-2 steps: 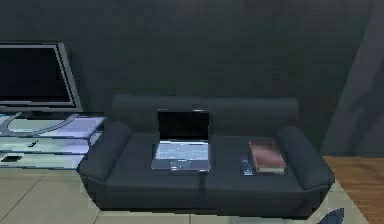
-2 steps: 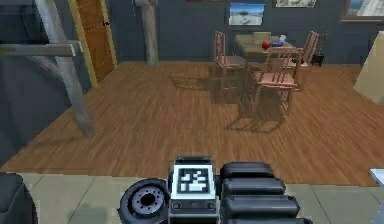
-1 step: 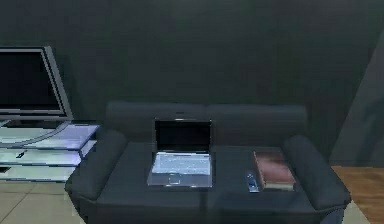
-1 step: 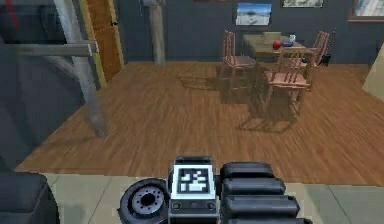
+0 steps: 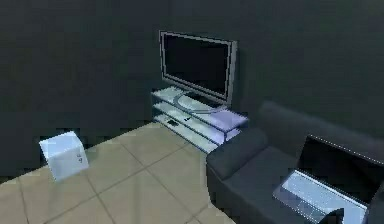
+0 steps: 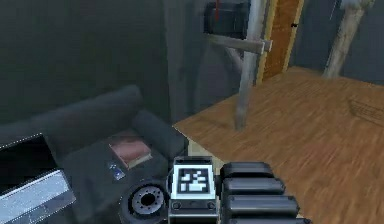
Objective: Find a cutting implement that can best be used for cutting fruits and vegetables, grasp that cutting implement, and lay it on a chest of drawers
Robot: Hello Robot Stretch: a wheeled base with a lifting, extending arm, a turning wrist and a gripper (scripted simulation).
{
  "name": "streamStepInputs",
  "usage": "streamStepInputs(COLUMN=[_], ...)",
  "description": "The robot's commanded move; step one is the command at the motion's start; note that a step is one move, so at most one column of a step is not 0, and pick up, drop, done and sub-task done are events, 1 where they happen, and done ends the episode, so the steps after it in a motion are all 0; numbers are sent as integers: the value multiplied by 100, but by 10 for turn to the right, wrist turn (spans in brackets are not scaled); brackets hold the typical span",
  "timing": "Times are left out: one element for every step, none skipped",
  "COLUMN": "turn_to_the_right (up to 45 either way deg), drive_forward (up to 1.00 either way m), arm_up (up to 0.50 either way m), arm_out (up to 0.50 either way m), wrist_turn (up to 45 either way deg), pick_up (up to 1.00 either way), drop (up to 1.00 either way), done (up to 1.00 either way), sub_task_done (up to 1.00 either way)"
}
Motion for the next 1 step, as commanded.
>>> streamStepInputs(turn_to_the_right=[-360], drive_forward=[0], arm_up=[0], arm_out=[0], wrist_turn=[0], pick_up=[0], drop=[0], done=[0], sub_task_done=[0])
